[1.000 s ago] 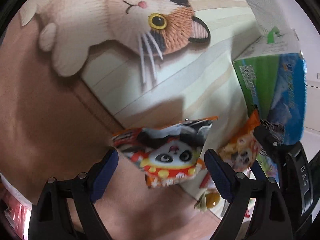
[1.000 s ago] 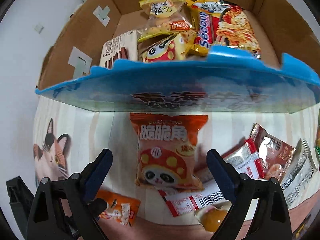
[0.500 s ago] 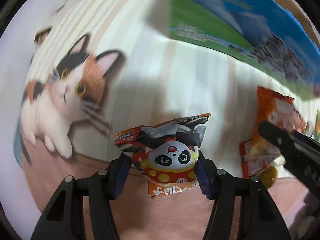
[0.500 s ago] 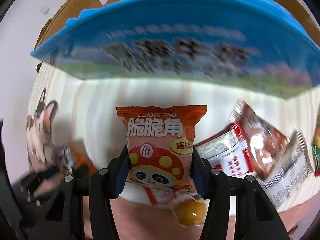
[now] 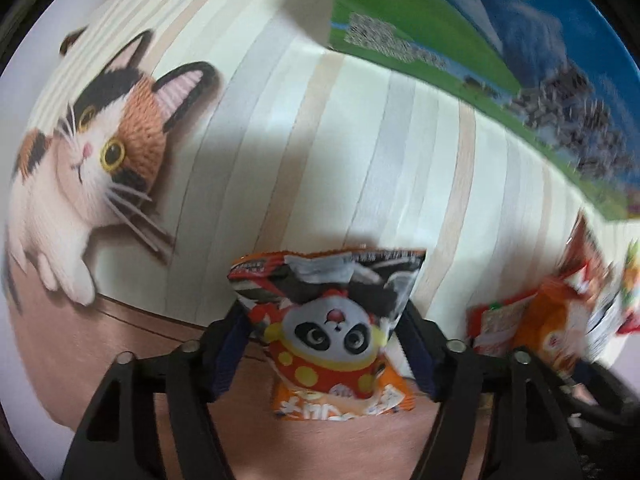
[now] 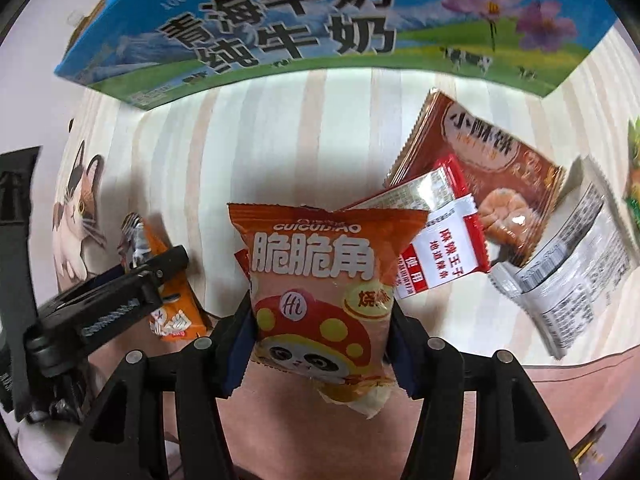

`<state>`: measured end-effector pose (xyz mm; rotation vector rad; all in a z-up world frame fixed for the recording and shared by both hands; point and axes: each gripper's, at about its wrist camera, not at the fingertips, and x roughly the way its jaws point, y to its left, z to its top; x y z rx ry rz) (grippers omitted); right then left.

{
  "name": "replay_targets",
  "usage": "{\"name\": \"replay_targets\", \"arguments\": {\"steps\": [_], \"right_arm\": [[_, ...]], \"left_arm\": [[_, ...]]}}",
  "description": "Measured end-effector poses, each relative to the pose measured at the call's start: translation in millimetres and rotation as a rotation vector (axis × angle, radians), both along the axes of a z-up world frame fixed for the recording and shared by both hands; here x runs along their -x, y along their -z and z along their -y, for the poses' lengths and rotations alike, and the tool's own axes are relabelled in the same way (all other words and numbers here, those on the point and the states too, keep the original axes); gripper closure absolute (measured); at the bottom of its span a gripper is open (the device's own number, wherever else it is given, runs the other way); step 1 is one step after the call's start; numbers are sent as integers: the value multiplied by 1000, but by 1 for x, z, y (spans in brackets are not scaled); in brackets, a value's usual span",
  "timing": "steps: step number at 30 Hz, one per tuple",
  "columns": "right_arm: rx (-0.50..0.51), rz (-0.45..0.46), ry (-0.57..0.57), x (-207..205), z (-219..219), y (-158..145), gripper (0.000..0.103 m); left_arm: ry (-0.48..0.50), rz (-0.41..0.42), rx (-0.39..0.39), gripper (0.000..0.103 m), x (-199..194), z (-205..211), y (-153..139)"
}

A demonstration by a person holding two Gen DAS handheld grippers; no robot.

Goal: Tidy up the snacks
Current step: 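Carry both bags over the cardboard box and lower them inside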

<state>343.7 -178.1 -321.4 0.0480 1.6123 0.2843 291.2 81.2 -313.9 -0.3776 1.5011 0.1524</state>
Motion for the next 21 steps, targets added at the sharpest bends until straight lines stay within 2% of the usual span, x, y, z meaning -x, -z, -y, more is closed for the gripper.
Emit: {"name": "replay_targets", "arguments": {"steps": [5, 8, 9, 13, 21], "right_arm": [[-4, -3, 33, -4, -11, 12, 40], [-13, -2, 59, -4, -5, 22, 41], [-13, 2, 68, -4, -2, 23, 42], [-10, 45, 65, -1, 7, 12, 49], [-71, 125, 58, 8, 18, -22, 51]], "left_arm": [[-28, 22, 30, 32, 11, -18, 0], [6, 21, -31, 49, 26, -17, -10], [11, 26, -40, 52, 27, -14, -11], [25, 51, -74, 56, 31, -5, -25], [82, 141, -98, 57, 26, 10, -73]]}}
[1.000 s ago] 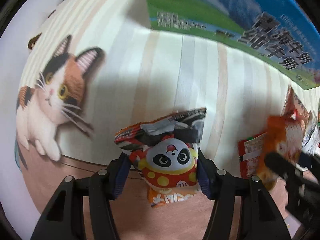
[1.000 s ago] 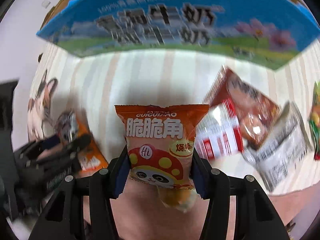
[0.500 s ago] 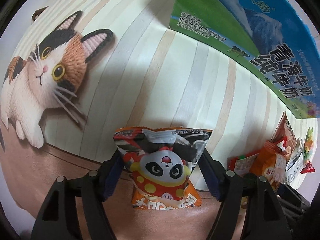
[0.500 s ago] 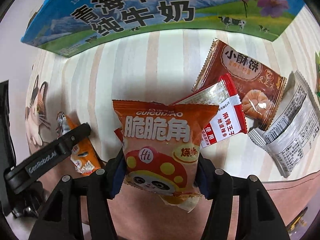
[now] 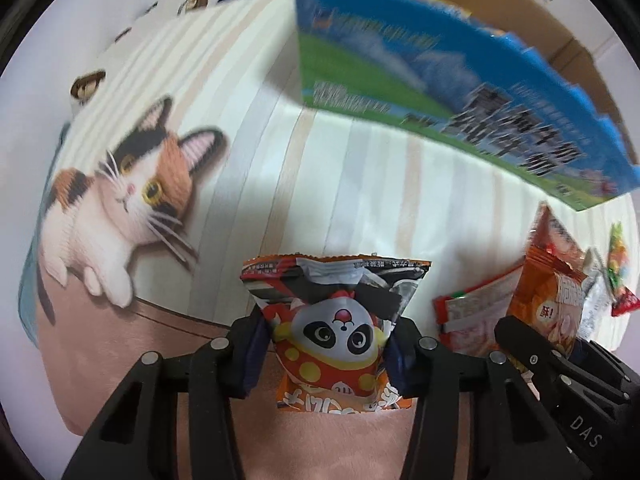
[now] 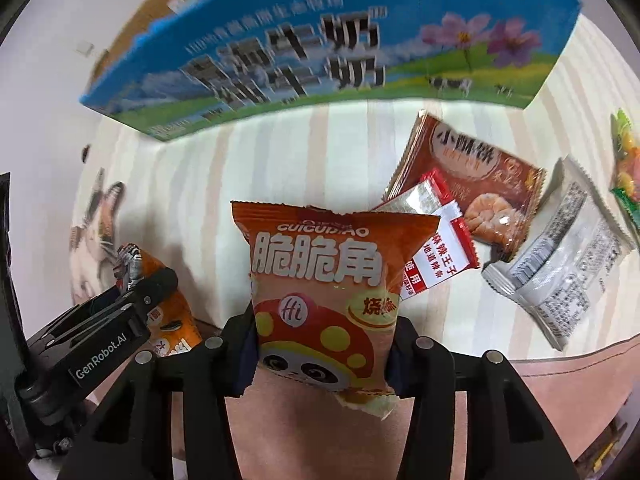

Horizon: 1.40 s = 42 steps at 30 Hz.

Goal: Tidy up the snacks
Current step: 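Carry both bags over the cardboard box and lower them inside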

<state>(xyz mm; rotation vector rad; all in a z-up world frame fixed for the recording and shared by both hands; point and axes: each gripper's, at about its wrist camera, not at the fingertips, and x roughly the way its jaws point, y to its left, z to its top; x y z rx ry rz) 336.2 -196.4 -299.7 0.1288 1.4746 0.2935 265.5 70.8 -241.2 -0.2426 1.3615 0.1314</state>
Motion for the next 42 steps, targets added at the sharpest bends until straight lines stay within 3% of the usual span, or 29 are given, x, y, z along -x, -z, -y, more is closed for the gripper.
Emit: {"name": "replay_targets", "arguments": {"steps": [9, 15, 19, 25, 33, 38, 42], "right_arm": [[-151, 117, 22, 3, 20, -98, 51], [-218, 201, 45, -32, 38, -155, 51], [-158, 259, 62, -79, 46, -174, 51], [-48, 251, 90, -169, 57, -174, 51], [70, 145, 108, -266, 61, -134, 51], [110, 102, 103, -289, 59, -105, 51], [144, 49, 89, -299, 57, -87, 46]], "left_arm": [[78, 129, 47, 57, -5, 11, -91], [187, 211, 43, 57, -68, 40, -140], [228, 202, 43, 57, -124, 47, -150], [251, 130, -43, 57, -214, 41, -134], [251, -38, -104, 57, -308, 30, -80], [241, -117, -140, 56, -342, 21, -49], [247, -223, -90, 56, -355, 19, -21]]}}
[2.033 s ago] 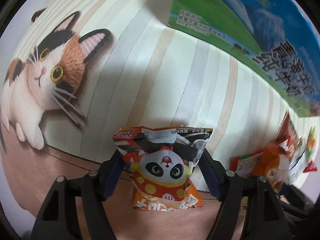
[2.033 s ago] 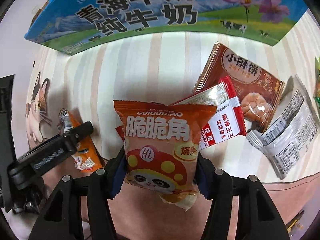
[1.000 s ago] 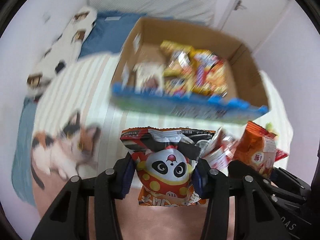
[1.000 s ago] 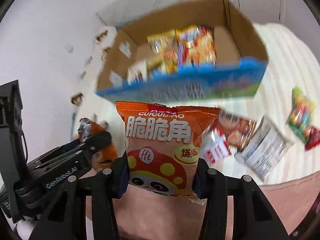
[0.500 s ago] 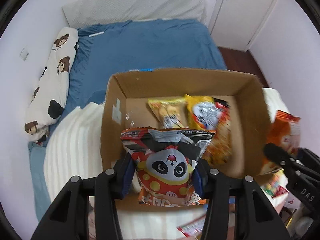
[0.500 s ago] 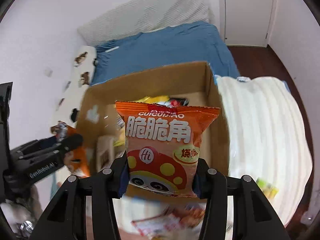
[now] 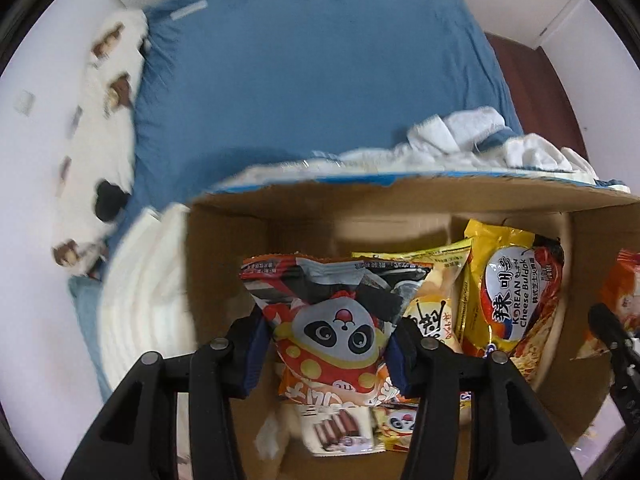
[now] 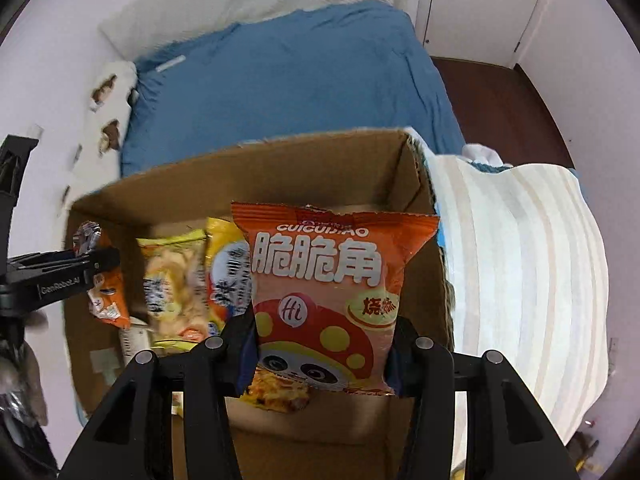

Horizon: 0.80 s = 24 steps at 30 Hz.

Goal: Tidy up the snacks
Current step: 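Carry both bags over the cardboard box and lower them inside, then open both tools and move them back toward the snacks on the bed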

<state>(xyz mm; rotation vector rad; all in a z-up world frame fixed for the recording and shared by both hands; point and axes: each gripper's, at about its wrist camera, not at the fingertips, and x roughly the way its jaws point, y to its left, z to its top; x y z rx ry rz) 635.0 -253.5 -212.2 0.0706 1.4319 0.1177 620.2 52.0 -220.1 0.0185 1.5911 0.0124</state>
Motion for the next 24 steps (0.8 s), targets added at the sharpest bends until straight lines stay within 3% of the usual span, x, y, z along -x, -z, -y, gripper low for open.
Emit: {"name": "replay_targets", "arguments": {"steps": [2, 5, 6, 15, 24], "right_arm": [[5, -21, 6, -4, 1, 8, 19], [-25, -29, 15, -3, 0, 12, 15], [-23, -26, 14, -1, -1, 12, 15], [-26, -24, 10, 3, -5, 12, 8], [-51, 22, -22, 34, -7, -11, 7]], "left_arm": [[-27, -26, 39, 53, -2, -3, 8], [-44, -7, 44, 20, -1, -5, 6], [-46, -1, 45, 15, -1, -5, 4], [-48, 35, 61, 15, 9, 1, -12], [-68, 186, 110, 15, 57, 10, -61]]}}
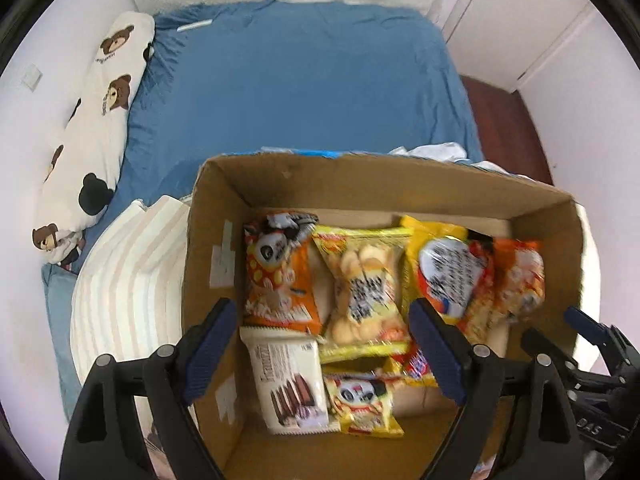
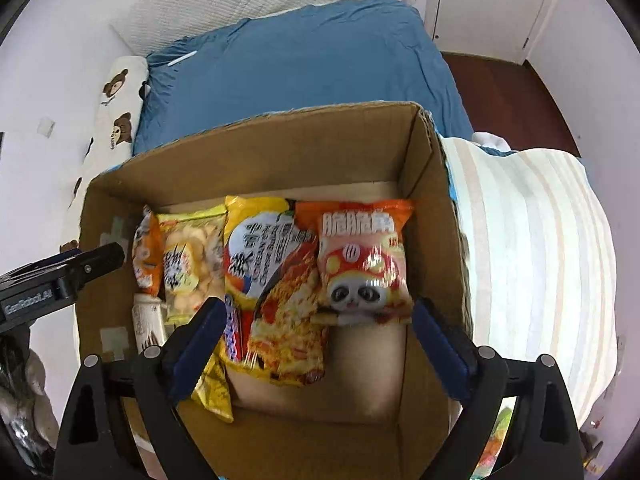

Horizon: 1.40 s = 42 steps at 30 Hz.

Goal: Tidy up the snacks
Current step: 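Open both tools and move them back toward the snacks on the bed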

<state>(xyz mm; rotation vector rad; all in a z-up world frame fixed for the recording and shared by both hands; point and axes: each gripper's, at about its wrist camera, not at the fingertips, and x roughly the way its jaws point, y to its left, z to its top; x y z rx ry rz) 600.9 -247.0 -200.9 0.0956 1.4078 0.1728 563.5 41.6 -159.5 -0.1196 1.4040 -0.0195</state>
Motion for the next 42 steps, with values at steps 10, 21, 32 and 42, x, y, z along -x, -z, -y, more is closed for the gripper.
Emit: {"name": "replay_targets", "arguments": {"steps": [10, 21, 32, 42], "right_arm": [[-27, 98, -19, 61, -6, -35, 7], [-20, 228, -35, 128, -7, -85, 7], [-122, 245, 35, 203, 25, -94, 3], [-127, 97, 240, 259, 124, -23, 3]], "left_arm": [[-3, 143, -5, 15, 70, 3, -43], [-5, 276, -20, 15, 142, 10, -88], [-15, 345, -42, 15, 215, 30, -97], [237, 160, -126, 15, 235, 104, -11]]}}
